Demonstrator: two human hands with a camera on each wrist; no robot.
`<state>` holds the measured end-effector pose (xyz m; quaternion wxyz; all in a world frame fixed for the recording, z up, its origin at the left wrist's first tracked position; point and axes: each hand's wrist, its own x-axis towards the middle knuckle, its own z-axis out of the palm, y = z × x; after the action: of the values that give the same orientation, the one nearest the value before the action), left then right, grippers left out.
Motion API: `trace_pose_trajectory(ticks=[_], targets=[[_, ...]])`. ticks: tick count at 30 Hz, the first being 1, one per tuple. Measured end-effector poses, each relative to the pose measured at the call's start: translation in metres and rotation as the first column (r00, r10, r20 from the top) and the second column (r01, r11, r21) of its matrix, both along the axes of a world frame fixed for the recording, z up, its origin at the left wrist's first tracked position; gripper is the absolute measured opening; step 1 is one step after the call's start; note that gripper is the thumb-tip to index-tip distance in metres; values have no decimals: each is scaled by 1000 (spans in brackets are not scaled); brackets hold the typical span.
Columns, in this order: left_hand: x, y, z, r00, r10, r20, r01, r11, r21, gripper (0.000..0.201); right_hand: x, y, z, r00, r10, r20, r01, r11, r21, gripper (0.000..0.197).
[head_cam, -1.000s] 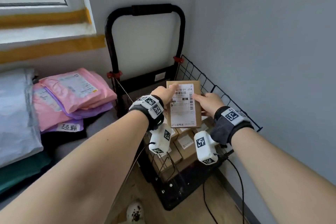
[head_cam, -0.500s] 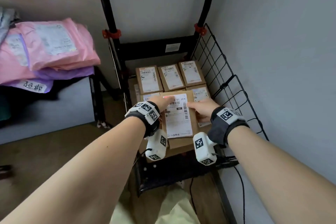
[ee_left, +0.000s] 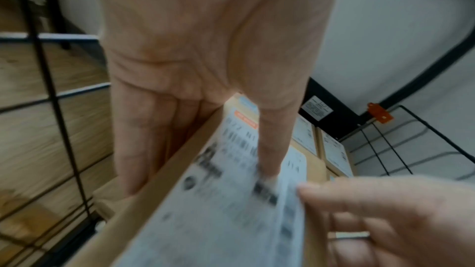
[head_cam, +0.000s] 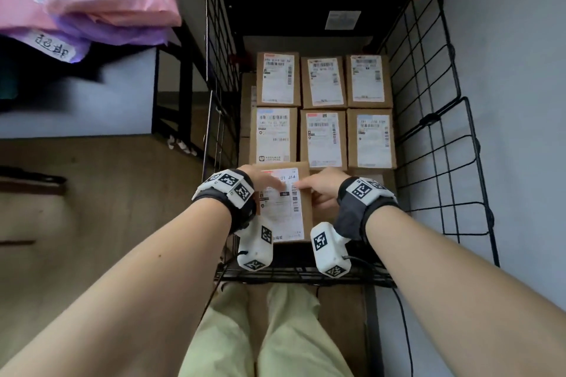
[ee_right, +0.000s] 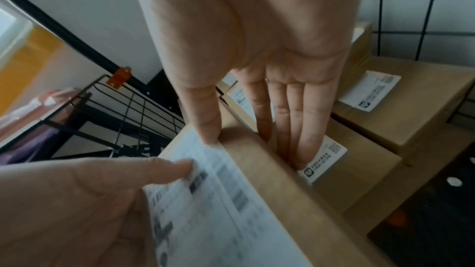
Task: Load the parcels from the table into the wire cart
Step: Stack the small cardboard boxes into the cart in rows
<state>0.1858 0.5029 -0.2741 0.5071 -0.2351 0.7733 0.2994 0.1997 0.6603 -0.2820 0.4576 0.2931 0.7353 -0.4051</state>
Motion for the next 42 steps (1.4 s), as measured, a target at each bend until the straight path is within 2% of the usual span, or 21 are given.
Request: trace_pose_trajectory(ticks=[5,8,11,14,18,20,25,29,38,42], targets=[[3,4,-7,971,-234,40,236,969,-67,57,9,-1,-23,997,36,74,-34,999,-31,58],[1,4,-7,955,-292,51,295,953,-71,59,9,3,-21,996,47,78,-45,999,-25,59],[2,3,-10,963,-261,68,266,960,-90,66,4,7,-15,994,29,107,-25,999,-43,42],[0,3,-18,980,-198,9,198,972,-128,51,-5,-2,-21,994,20,110,-15,999,-38,31],[-4,2,-42,984,-174,-35,162,961,-225,41,-12,-13,-48,998,19,65,-20,1000,14,31],[-5,2,-58,991,-131,-31,121,966,-230,39,-12,-11,-57,999,-9,50,8,1000,23,32],[-6,-1,-77,996,-43,-77,24,972,-233,16,-14,-9,-66,990,-120,73,122,992,-19,34],[-13,-4,-80,994,-26,-105,0,970,-241,30,-21,-14,-68,983,-173,65,175,984,-30,34],[-15,-7,-86,985,76,-156,-102,980,-168,32,-24,-1,-64,981,-144,132,153,986,-67,35],[-14,-4,-86,972,140,-188,-169,974,-148,47,-26,5,-61,977,-145,154,156,986,-61,33]])
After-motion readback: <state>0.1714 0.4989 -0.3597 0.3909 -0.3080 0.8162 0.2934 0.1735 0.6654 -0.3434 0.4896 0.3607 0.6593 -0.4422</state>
